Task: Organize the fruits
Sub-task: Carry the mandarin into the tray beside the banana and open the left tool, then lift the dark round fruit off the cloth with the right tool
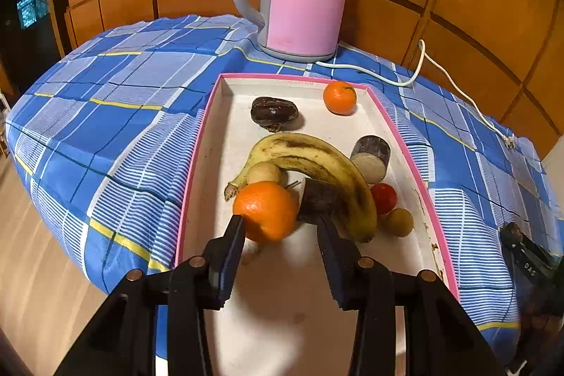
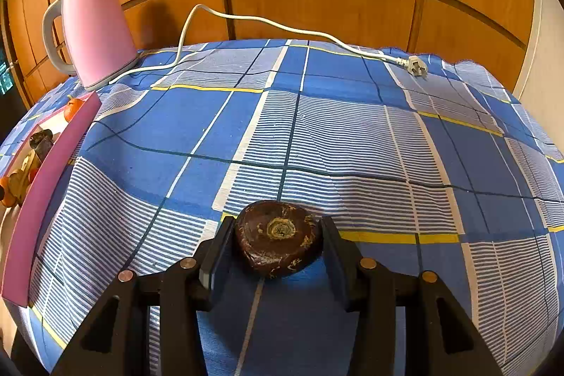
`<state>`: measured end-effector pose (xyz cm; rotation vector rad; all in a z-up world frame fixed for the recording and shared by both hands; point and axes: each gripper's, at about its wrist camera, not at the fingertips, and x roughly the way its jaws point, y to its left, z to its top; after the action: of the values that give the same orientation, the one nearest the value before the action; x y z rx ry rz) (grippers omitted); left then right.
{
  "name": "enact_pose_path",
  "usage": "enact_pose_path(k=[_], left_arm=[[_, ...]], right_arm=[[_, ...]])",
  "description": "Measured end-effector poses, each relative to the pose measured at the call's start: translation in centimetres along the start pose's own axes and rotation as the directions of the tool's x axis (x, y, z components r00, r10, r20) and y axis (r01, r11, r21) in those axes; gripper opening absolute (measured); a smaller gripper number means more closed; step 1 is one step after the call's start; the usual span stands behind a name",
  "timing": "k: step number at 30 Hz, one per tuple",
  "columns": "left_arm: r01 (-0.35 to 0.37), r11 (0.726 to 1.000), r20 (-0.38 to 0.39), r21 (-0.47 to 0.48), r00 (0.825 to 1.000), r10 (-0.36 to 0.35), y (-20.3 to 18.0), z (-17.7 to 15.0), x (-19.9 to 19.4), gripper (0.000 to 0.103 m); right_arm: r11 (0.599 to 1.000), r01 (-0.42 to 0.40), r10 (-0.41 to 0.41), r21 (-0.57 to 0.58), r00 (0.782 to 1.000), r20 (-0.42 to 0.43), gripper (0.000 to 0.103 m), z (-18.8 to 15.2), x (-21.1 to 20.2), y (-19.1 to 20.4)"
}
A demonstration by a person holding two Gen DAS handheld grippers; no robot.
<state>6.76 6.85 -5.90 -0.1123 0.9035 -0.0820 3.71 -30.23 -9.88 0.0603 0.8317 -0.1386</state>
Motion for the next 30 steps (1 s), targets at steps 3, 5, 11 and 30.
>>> enact_pose_path(k=[3,5,11,30], left_arm=[[0.0,1.0,0.003,0.006,1.0,0.0,-0.2,-0.2,-0.3,0.043],[0.002,1.0,0.004,0.004,1.0,-0.003,-0.2,-0.2,-0.4,0.043],[0.012,1.0,0.005,0.004,1.0,-0.012,-0.4,-0.5,-0.7,0.043],[0.035,0.998,0.026,0.046,0.999,-0.037,-2.0,-1.5,-2.2,0.045]], right_arm=[[1.0,0.007,-0.007,-0.01,1.0,-0.014,0.048,0.2,0.0,0.2],[1.0,0.008,-0.008,-0.012,1.0,-0.024,0.048,0.3,0.1,0.2],[1.0,0.02,-0.021,-0.018,0.999,-0.04,0.048,0.4,-0.1,0.3],[0.999,0.036,-0.037,-0.04,0.999,-0.03,0.045,0.8,-1.6,0.5]])
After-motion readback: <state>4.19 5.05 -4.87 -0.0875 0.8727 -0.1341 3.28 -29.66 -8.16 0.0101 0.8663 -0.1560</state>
